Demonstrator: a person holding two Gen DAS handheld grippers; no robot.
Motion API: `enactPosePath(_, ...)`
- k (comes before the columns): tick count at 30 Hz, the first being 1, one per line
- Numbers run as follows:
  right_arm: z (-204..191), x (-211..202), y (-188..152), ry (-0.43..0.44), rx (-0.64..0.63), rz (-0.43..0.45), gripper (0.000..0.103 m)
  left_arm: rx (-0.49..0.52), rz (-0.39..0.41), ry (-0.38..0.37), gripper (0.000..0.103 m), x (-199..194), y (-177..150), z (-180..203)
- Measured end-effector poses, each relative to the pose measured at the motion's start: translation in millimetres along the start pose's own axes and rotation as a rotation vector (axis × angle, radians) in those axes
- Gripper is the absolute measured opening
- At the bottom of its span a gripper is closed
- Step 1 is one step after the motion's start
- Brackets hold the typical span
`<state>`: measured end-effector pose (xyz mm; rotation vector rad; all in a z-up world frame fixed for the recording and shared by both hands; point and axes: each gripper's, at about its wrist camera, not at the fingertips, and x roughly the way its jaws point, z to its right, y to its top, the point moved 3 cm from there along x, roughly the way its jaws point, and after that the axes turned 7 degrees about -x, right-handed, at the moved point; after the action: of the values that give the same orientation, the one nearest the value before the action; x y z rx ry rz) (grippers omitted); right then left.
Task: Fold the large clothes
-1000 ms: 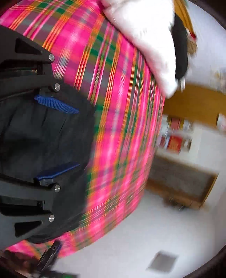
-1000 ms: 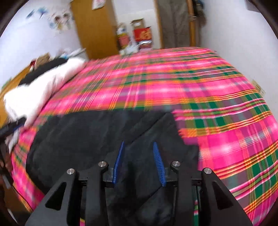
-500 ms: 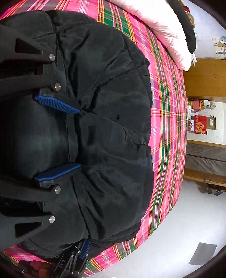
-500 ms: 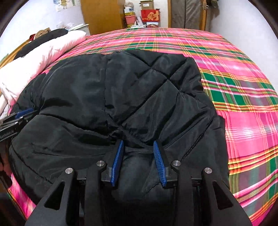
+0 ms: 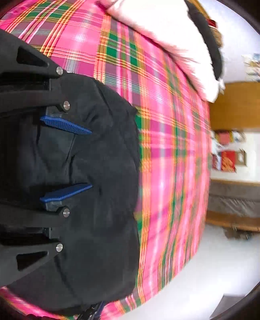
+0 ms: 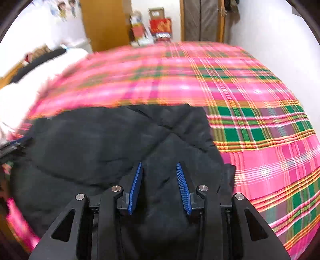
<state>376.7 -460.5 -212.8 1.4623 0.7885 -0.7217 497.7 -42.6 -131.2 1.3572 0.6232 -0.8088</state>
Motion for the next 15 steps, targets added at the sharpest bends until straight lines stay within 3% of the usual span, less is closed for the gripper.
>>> enactPosePath(5,9,26,-10,0.003,0.012,-0.005,0.036,0.035,0.022,0.014,0.054,22,-7,-2)
enactPosePath(15,13,39,-17,0.015,0.039,0.033,0.036,-0.010,0.057,-0.017,0.054,36,-15,-7)
